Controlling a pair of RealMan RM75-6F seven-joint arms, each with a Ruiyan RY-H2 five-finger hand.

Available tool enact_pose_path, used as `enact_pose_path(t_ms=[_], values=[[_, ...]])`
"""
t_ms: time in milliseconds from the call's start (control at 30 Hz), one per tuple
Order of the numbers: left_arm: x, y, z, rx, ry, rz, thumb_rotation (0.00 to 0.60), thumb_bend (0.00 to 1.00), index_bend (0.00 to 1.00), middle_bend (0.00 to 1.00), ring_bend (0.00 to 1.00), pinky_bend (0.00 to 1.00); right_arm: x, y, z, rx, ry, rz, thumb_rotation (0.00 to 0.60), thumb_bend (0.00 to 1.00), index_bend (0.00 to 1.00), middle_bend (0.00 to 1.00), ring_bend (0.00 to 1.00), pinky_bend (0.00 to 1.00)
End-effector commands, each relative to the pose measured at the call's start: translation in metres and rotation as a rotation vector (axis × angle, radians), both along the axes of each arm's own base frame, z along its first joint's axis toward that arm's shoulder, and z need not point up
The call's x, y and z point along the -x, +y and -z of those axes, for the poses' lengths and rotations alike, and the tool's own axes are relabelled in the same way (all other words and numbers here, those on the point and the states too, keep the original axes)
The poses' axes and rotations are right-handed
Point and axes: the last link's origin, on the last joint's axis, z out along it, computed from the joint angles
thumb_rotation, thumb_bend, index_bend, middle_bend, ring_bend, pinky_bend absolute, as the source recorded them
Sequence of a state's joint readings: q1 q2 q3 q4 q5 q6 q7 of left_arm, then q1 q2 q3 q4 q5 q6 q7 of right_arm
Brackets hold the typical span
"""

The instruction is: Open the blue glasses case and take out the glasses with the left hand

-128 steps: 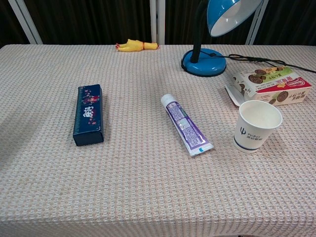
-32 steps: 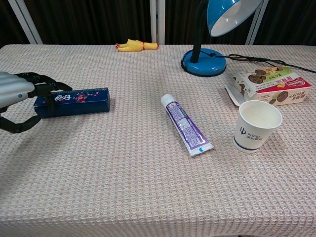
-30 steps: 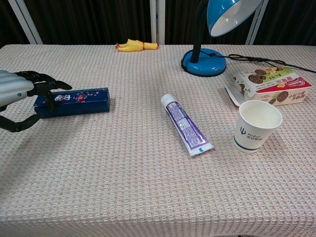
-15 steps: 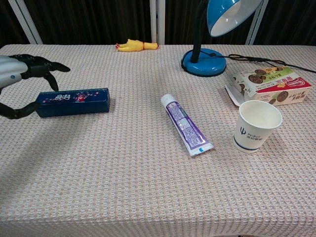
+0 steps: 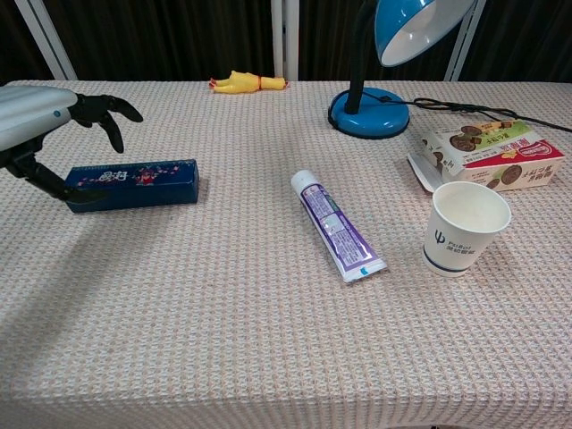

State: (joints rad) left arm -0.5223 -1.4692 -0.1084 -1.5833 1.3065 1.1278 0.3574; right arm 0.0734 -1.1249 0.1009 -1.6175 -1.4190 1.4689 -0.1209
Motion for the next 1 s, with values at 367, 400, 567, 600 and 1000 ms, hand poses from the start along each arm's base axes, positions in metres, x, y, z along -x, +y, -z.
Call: enact_pose_path(t_ms=[367,400,567,600,1000], values=[[-0.004,0.028,0.011,0.008,0.018,-0.078,0.6,0.31,0.2,0.26,0.15,0.2,-0.007,-0.004,-0.012,0.039,0.007,-0.015,0.6,0.3,0.0,0.0,0.0,0.0],[-0.004,0.028,0.011,0.011,0.022,-0.081,0.6,0.31,0.21,0.26,0.15,0.2,-0.007,-0.004,-0.011,0.037,0.007,-0.014,0.6,0.3,0.0,0.0,0.0,0.0],[-0.002,0.029,0.013,0.026,0.031,-0.093,0.6,0.31,0.21,0.26,0.15,0.2,-0.006,-0.005,-0.01,0.033,0.006,-0.01,0.6,0.3,0.0,0.0,0.0,0.0],[-0.002,0.029,0.013,0.025,0.032,-0.094,0.6,0.31,0.21,0.27,0.15,0.2,-0.006,-0.005,-0.01,0.032,0.006,-0.009,0.6,0.3,0.0,0.0,0.0,0.0],[0.0,0.027,0.014,0.043,0.042,-0.104,0.6,0.31,0.21,0.27,0.17,0.2,-0.004,-0.004,-0.007,0.021,0.004,0.0,0.6,0.3,0.0,0.0,0.0,0.0]])
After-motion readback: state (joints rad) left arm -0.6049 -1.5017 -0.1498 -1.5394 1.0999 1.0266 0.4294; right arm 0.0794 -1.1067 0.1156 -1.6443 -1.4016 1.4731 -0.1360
